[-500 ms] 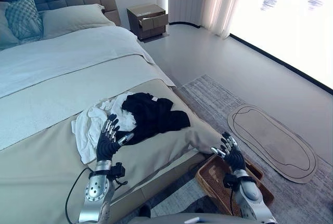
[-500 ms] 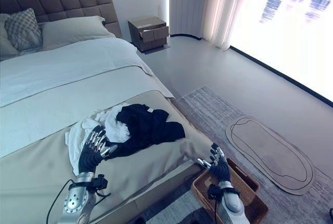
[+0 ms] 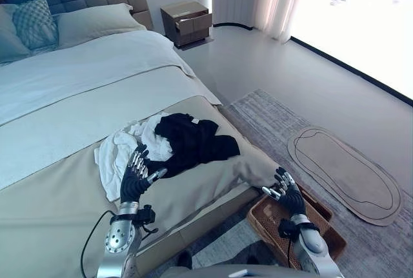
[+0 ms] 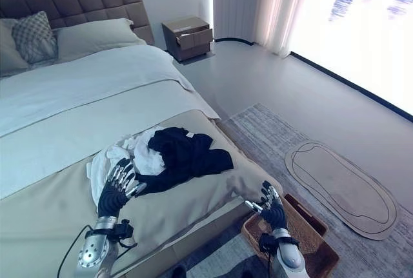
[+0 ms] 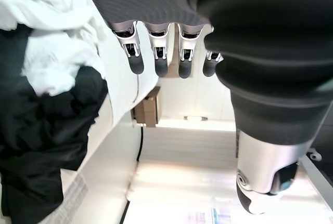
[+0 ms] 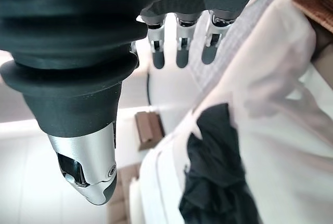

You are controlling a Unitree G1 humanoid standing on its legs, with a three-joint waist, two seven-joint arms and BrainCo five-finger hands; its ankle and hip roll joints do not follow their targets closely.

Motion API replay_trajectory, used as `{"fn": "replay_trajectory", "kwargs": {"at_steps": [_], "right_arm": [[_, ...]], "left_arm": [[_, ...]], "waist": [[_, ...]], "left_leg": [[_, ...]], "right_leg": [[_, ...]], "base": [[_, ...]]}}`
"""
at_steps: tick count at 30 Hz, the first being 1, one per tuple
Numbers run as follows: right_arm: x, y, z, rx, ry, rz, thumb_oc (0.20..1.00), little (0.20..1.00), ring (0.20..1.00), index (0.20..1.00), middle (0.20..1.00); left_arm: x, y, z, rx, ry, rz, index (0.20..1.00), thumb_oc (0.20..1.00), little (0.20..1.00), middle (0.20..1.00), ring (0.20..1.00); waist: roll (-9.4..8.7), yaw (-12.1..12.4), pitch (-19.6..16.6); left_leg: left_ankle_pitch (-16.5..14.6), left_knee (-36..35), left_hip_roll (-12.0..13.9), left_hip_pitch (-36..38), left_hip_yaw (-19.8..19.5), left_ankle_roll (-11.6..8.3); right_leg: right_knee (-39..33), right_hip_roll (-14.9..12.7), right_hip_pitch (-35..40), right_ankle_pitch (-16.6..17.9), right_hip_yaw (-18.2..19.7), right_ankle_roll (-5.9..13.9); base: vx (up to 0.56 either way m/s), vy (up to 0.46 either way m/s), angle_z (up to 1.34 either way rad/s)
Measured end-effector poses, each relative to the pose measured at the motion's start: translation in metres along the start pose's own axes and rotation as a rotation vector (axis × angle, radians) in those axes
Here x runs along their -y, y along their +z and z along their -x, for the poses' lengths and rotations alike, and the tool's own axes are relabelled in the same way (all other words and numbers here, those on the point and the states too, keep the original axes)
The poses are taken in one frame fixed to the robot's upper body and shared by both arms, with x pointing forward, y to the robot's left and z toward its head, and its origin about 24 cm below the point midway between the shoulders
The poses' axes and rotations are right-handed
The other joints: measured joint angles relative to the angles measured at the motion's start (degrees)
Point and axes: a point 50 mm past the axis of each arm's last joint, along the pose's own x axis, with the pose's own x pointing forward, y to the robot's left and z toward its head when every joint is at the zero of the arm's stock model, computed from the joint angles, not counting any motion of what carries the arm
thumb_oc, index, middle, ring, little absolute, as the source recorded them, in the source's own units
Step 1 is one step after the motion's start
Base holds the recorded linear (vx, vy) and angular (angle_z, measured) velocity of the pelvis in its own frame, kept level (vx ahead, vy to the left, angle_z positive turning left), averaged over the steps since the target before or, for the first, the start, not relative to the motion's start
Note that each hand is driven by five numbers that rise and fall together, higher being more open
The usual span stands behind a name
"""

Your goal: Pick up clothes into the bucket

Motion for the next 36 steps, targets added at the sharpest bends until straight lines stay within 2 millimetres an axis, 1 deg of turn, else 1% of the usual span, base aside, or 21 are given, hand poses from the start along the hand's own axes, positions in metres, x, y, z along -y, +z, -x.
{"fn": "replay_trajectory", "kwargs": {"at_steps": [2, 3, 7, 8, 9, 12, 13, 14, 16, 18, 19, 20, 23, 25, 27, 28, 30, 32, 33, 35, 36], "right_arm": [[0.003, 0.000, 0.001, 0.000, 0.000, 0.010, 1.000, 1.000, 1.000, 1.000, 1.000], [0.004, 0.000, 0.002, -0.003, -0.002, 0.015, 1.000, 1.000, 1.000, 1.000, 1.000], [0.003, 0.000, 0.001, -0.003, 0.009, 0.014, 1.000, 1.000, 1.000, 1.000, 1.000], [0.003, 0.000, 0.001, -0.001, 0.013, 0.015, 1.000, 1.000, 1.000, 1.000, 1.000], [0.002, 0.001, 0.000, 0.003, 0.015, 0.015, 1.000, 1.000, 1.000, 1.000, 1.000], [-0.002, 0.010, -0.009, 0.038, 0.034, 0.016, 1.000, 1.000, 1.000, 1.000, 1.000], [-0.003, 0.014, -0.012, 0.052, 0.039, 0.018, 1.000, 1.000, 1.000, 1.000, 1.000], [-0.003, 0.014, -0.012, 0.052, 0.039, 0.017, 1.000, 1.000, 1.000, 1.000, 1.000], [-0.004, 0.023, -0.020, 0.085, 0.049, 0.024, 1.000, 1.000, 1.000, 1.000, 1.000], [-0.007, 0.031, -0.027, 0.115, 0.058, 0.024, 1.000, 1.000, 1.000, 1.000, 1.000], [-0.007, 0.033, -0.028, 0.122, 0.061, 0.025, 1.000, 1.000, 1.000, 1.000, 1.000], [-0.009, 0.039, -0.032, 0.141, 0.069, 0.029, 1.000, 1.000, 1.000, 1.000, 1.000], [-0.012, 0.048, -0.039, 0.172, 0.079, 0.031, 1.000, 1.000, 1.000, 1.000, 1.000], [-0.013, 0.052, -0.042, 0.186, 0.079, 0.031, 1.000, 1.000, 1.000, 1.000, 1.000], [-0.016, 0.060, -0.047, 0.214, 0.082, 0.031, 1.000, 1.000, 1.000, 1.000, 1.000], [-0.017, 0.062, -0.048, 0.222, 0.081, 0.030, 1.000, 1.000, 1.000, 1.000, 1.000], [-0.021, 0.076, -0.052, 0.273, 0.087, 0.026, 1.000, 1.000, 1.000, 1.000, 1.000], [-0.024, 0.082, -0.055, 0.297, 0.095, 0.021, 1.000, 1.000, 1.000, 1.000, 1.000], [-0.027, 0.086, -0.057, 0.309, 0.101, 0.020, 1.000, 1.000, 1.000, 1.000, 1.000], [-0.028, 0.092, -0.057, 0.334, 0.102, 0.018, 1.000, 1.000, 1.000, 1.000, 1.000], [-0.030, 0.096, -0.058, 0.352, 0.109, 0.015, 1.000, 1.000, 1.000, 1.000, 1.000]], "left_arm": [[-0.001, -0.001, 0.001, -0.003, 0.001, -0.002, 1.000, 1.000, 1.000, 1.000, 1.000], [-0.001, 0.000, 0.001, 0.000, 0.002, -0.004, 1.000, 1.000, 1.000, 1.000, 1.000], [-0.006, 0.000, 0.003, -0.007, 0.016, -0.017, 1.000, 1.000, 1.000, 1.000, 1.000], [-0.007, 0.001, 0.002, -0.001, 0.019, -0.039, 1.000, 1.000, 1.000, 1.000, 1.000], [-0.007, 0.003, 0.000, 0.008, 0.017, -0.059, 1.000, 1.000, 1.000, 1.000, 1.000], [-0.014, 0.014, -0.014, 0.065, 0.029, -0.200, 1.000, 1.000, 1.000, 1.000, 1.000], [-0.016, 0.017, -0.022, 0.090, 0.048, -0.265, 1.000, 1.000, 1.000, 1.000, 1.000], [-0.017, 0.018, -0.026, 0.101, 0.061, -0.288, 1.000, 1.000, 1.000, 1.000, 1.000], [-0.018, 0.032, -0.043, 0.175, 0.087, -0.362, 1.000, 1.000, 1.000, 1.000, 1.000], [-0.019, 0.045, -0.056, 0.240, 0.107, -0.406, 1.000, 1.000, 1.000, 1.000, 1.000], [-0.018, 0.048, -0.060, 0.258, 0.111, -0.429, 1.000, 1.000, 1.000, 1.000, 1.000], [-0.019, 0.057, -0.069, 0.297, 0.133, -0.453, 1.000, 1.000, 1.000, 1.000, 1.000], [-0.017, 0.069, -0.079, 0.353, 0.172, -0.474, 1.000, 1.000, 1.000, 1.000, 1.000], [-0.017, 0.073, -0.082, 0.370, 0.201, -0.469, 1.000, 1.000, 1.000, 1.000, 1.000], [-0.016, 0.078, -0.085, 0.397, 0.225, -0.485, 1.000, 1.000, 1.000, 1.000, 1.000], [-0.016, 0.079, -0.086, 0.404, 0.229, -0.493, 1.000, 1.000, 1.000, 1.000, 1.000], [-0.015, 0.090, -0.091, 0.456, 0.250, -0.526, 1.000, 1.000, 1.000, 1.000, 1.000], [-0.015, 0.096, -0.096, 0.476, 0.267, -0.537, 1.000, 1.000, 1.000, 1.000, 1.000], [-0.015, 0.103, -0.100, 0.502, 0.283, -0.567, 1.000, 1.000, 1.000, 1.000, 1.000], [-0.014, 0.118, -0.108, 0.561, 0.305, -0.627, 1.000, 1.000, 1.000, 1.000, 1.000], [-0.015, 0.128, -0.111, 0.599, 0.329, -0.654, 1.000, 1.000, 1.000, 1.000, 1.000]], "waist": [[-0.18, 0.9, 0.1], [-0.68, 1.4, 0.4], [-1.65, 2.1, 0.9], [-2.07, 2.7, 1.1], [-2.25, 2.8, 1.2], [-2.77, 2.8, 1.7], [-3.23, 2.9, 2.1], [-3.58, 2.6, 2.4], [-4.41, 2.7, 4.4], [-5.38, 2.6, 6.9], [-5.70, 2.6, 7.5], [-6.22, 2.7, 9.1], [-7.15, 2.6, 12.5], [-7.56, 2.6, 14.0], [-8.15, 2.7, 16.4], [-8.43, 2.7, 16.9], [-9.00, 2.7, 18.6], [-9.71, 2.7, 20.2], [-10.29, 2.7, 21.1], [-10.60, 2.6, 21.4], [-11.09, 2.8, 21.7]], "left_leg": [[0.0, 0.2, -0.3, -0.5, -0.5, 0.00], [0.1, 0.2, -0.5, -0.5, -0.6, -0.21], [0.2, 0.3, -0.9, -0.9, -0.9, -0.29], [0.2, 0.9, -1.3, -1.7, -1.1, -0.29], [0.2, 1.2, -1.4, -2.3, -1.1, -0.29], [0.3, 2.7, -1.8, -5.5, -1.5, -0.25], [0.3, 3.6, -2.0, -6.5, -1.5, -0.24], [0.3, 3.6, -2.0, -6.8, -1.5, -0.25], [0.3, 5.8, -2.0, -10.2, -1.6, -0.28], [0.3, 7.6, -2.0, -12.9, -1.8, -0.28], [0.3, 8.6, -2.1, -14.1, -1.8, -0.28], [0.0, 9.7, -2.0, -16.3, -1.7, -0.57], [0.0, 11.5, -2.2, -19.2, -1.3, -0.58], [-0.1, 12.0, -2.3, -21.0, -1.4, -0.61], [0.0, 12.6, -2.3, -22.6, -1.6, -0.58], [0.0, 12.8, -2.3, -23.2, -1.6, -0.57], [0.0, 14.1, -2.2, -26.2, -2.4, -0.54], [0.0, 14.4, -2.3, -26.6, -2.6, -0.52], [0.0, 14.7, -2.4, -27.0, -2.9, -0.53], [0.0, 15.1, -2.4, -28.7, -3.8, -0.55], [0.1, 15.5, -2.4, -29.3, -3.9, -0.54]], "right_leg": [[0.0, -0.2, -0.1, -0.1, -0.5, 0.10], [0.0, -0.4, -0.1, -0.1, -0.7, 0.18], [0.0, -0.7, -0.1, -0.3, -1.2, 0.29], [0.1, -1.1, -0.7, -0.4, -1.4, 0.29], [0.3, -1.2, -1.2, -0.3, -1.4, 0.27], [1.9, -1.5, -4.5, -0.3, -1.4, 0.26], [2.8, -1.8, -5.5, -0.4, -1.4, 0.33], [3.0, -1.8, -6.0, -0.4, -1.4, 0.36], [5.2, -1.9, -9.3, -0.8, -1.3, 0.40], [6.8, -1.9, -11.9, -0.7, -1.1, 0.33], [7.8, -2.0, -13.1, -0.7, -0.9, 0.31], [9.2, -2.1, -15.5, -1.1, -0.6, 0.18], [11.0, -2.4, -18.7, -1.0, 0.1, 0.35], [11.4, -2.4, -20.2, -0.9, 0.2, 0.29], [11.5, -2.4, -21.4, -0.6, 0.1, 0.00], [11.6, -2.4, -21.9, -0.6, 0.1, -0.01], [12.2, -2.2, -24.3, -0.5, -0.3, -0.08], [12.4, -2.2, -24.5, 0.0, -0.5, -0.03], [12.4, -2.3, -24.5, 0.0, -0.9, -0.03], [12.3, -2.2, -25.4, 0.0, -1.7, -0.03], [12.3, -2.2, -25.9, 0.1, -1.8, -0.05]], "base": [[0.01, 0.052, 0.11], [0.01, 0.067, 0.11], [-0.03, 0.054, 0.07], [-0.09, 0.099, 0.06], [-0.11, 0.091, 0.06], [-0.10, 0.074, 0.05], [-0.13, 0.036, 0.03], [-0.18, 0.041, -0.01], [-0.12, 0.019, 0.01], [-0.16, 0.031, 0.01], [-0.19, 0.030, -0.04], [-0.09, 0.011, -0.05], [-0.13, 0.015, -0.07], [-0.04, 0.001, 0.02], [-0.05, -0.012, 0.05], [-0.04, -0.017, 0.07], [-0.01, -0.030, 0.10], [-0.01, -0.032, 0.09], [-0.01, -0.044, 0.15], [0.00, -0.043, 0.18], [0.00, -0.032, 0.09]]}}
